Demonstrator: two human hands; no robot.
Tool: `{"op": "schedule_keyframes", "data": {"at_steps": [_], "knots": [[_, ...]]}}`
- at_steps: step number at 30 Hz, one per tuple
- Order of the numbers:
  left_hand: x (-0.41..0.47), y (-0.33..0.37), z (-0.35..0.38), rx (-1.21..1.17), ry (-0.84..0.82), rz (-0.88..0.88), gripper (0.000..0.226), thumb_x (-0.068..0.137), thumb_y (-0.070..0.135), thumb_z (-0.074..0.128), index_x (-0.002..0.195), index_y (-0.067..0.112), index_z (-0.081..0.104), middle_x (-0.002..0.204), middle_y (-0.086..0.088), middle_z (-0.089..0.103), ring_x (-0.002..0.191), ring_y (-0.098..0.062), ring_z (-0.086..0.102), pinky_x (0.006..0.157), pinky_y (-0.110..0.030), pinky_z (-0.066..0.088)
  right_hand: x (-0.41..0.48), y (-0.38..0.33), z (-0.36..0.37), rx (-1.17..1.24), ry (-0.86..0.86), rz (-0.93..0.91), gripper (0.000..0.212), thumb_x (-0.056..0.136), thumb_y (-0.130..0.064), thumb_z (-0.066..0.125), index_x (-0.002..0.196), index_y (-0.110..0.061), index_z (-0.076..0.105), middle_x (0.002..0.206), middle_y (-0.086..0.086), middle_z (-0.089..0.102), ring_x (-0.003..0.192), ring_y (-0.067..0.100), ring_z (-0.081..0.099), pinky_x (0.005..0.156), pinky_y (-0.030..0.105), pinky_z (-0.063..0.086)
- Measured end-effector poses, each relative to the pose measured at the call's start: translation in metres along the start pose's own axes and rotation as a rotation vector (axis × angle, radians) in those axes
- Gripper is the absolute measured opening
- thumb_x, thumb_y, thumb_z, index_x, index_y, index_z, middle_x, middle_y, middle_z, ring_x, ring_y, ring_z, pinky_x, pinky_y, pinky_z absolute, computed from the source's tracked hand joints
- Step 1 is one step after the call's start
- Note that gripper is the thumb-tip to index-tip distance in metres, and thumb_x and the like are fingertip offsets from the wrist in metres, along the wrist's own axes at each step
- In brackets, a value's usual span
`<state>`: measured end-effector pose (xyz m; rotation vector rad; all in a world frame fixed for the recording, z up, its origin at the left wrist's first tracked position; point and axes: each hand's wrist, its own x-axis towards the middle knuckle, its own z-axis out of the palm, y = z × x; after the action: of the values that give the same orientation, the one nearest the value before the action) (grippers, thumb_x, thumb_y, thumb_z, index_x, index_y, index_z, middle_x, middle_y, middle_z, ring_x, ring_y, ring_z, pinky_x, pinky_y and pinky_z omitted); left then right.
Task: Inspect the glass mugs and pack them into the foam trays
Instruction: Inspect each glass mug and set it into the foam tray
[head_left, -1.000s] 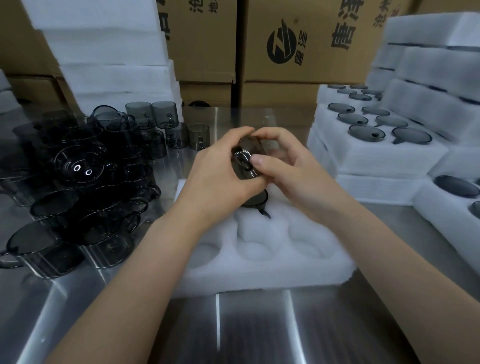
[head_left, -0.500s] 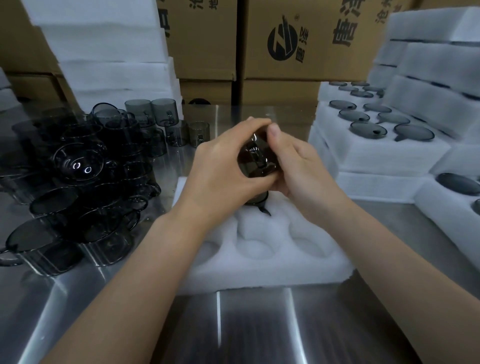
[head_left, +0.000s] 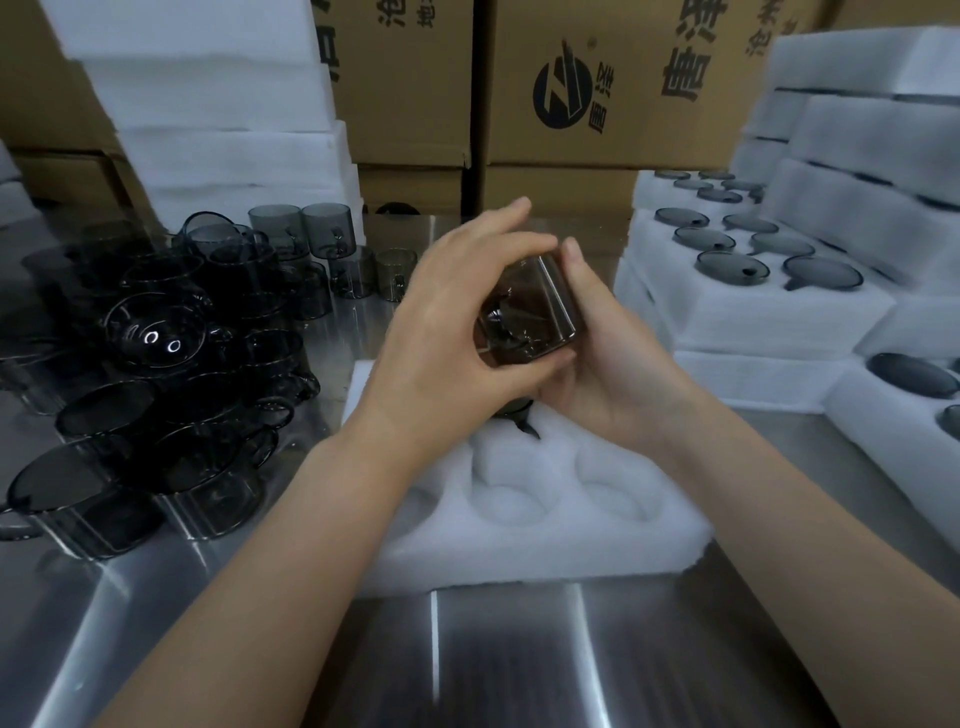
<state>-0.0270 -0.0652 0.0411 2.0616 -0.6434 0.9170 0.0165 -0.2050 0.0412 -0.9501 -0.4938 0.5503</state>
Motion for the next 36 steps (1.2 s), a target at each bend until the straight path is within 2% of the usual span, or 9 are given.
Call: {"op": "schedule_keyframes", "data": {"at_steps": [3, 6, 12, 15, 21, 26, 28, 32, 36], "knots": [[0.001, 0.000, 0.002, 0.049, 0.034, -0.026, 0.073, 0.067, 0.021, 0.085, 0.132, 0.013, 0.051, 0.137, -0.003, 0.048, 0.128, -0.018, 0.046, 0.108, -0.035, 0.039, -0.002, -0.001, 0.003, -0.123, 0.098, -0.081, 0.051, 0.097, -0.053, 0.042, 0.102, -0.016, 0.076, 0.110, 0.014, 0.072, 0.103, 0.024, 0.070, 0.076, 0.034, 0.058], [-0.001, 0.000, 0.003, 0.109, 0.021, -0.027, 0.073, 0.072, 0.016, 0.081, 0.137, 0.013, 0.046, 0.132, 0.000, 0.052, 0.121, -0.015, 0.051, 0.098, -0.029, 0.046, -0.004, 0.001, 0.005, -0.381, 0.258, -0.215, 0.046, 0.095, -0.053, 0.045, 0.097, -0.017, 0.075, 0.098, 0.011, 0.074, 0.092, 0.025, 0.072, 0.070, 0.034, 0.057], [0.000, 0.000, 0.006, 0.219, -0.087, -0.080, 0.065, 0.078, 0.020, 0.072, 0.138, 0.020, 0.046, 0.130, 0.008, 0.058, 0.118, -0.012, 0.055, 0.092, -0.041, 0.052, -0.004, 0.008, 0.006, -0.760, 0.384, -0.399, 0.034, 0.096, -0.045, 0.045, 0.082, -0.032, 0.073, 0.079, -0.005, 0.072, 0.082, 0.014, 0.070, 0.064, 0.033, 0.058], [-0.001, 0.001, 0.004, 0.175, -0.053, -0.035, 0.056, 0.076, 0.015, 0.071, 0.129, 0.019, 0.054, 0.118, 0.007, 0.065, 0.105, -0.010, 0.060, 0.084, -0.037, 0.055, -0.004, 0.005, 0.003, -0.649, 0.378, -0.323, 0.041, 0.100, -0.044, 0.044, 0.083, -0.022, 0.074, 0.081, 0.002, 0.074, 0.081, 0.016, 0.073, 0.064, 0.031, 0.058], [-0.004, 0.000, 0.001, 0.101, -0.028, 0.032, 0.067, 0.075, 0.006, 0.074, 0.138, 0.008, 0.051, 0.134, -0.003, 0.059, 0.127, -0.016, 0.054, 0.100, -0.036, 0.049, -0.004, 0.001, 0.001, -0.472, 0.351, -0.265, 0.038, 0.103, -0.039, 0.043, 0.101, -0.018, 0.074, 0.098, 0.012, 0.075, 0.091, 0.024, 0.073, 0.069, 0.037, 0.058], [-0.005, 0.002, 0.000, 0.014, -0.062, 0.070, 0.069, 0.074, 0.001, 0.078, 0.137, 0.003, 0.050, 0.138, -0.004, 0.055, 0.132, -0.016, 0.050, 0.106, -0.032, 0.044, -0.004, -0.001, -0.001, -0.305, 0.305, -0.245, 0.039, 0.101, -0.035, 0.049, 0.086, -0.014, 0.078, 0.088, 0.010, 0.075, 0.081, 0.021, 0.073, 0.060, 0.032, 0.058], [-0.005, 0.003, 0.001, -0.009, -0.066, 0.070, 0.068, 0.076, 0.002, 0.078, 0.138, 0.004, 0.049, 0.141, -0.001, 0.051, 0.137, -0.015, 0.044, 0.111, -0.029, 0.040, -0.002, -0.002, -0.003, -0.185, 0.222, -0.189, 0.036, 0.100, -0.039, 0.049, 0.101, -0.015, 0.076, 0.100, 0.010, 0.074, 0.095, 0.020, 0.072, 0.071, 0.032, 0.058], [-0.003, 0.004, 0.000, -0.039, -0.044, 0.023, 0.071, 0.077, 0.003, 0.078, 0.139, 0.013, 0.045, 0.138, 0.006, 0.049, 0.137, -0.019, 0.045, 0.108, -0.047, 0.042, 0.001, -0.001, -0.003, 0.037, -0.037, -0.015, 0.057, 0.096, -0.054, 0.044, 0.137, -0.015, 0.053, 0.132, 0.011, 0.062, 0.125, 0.025, 0.058, 0.100, 0.039, 0.049], [-0.001, 0.004, -0.002, -0.054, -0.073, -0.026, 0.086, 0.069, 0.013, 0.084, 0.140, 0.027, 0.037, 0.139, 0.004, 0.053, 0.136, -0.013, 0.043, 0.111, -0.051, 0.036, -0.001, 0.000, -0.003, -0.028, -0.049, 0.009, 0.059, 0.096, -0.057, 0.041, 0.133, -0.013, 0.056, 0.127, 0.014, 0.065, 0.120, 0.026, 0.062, 0.090, 0.039, 0.054]]}}
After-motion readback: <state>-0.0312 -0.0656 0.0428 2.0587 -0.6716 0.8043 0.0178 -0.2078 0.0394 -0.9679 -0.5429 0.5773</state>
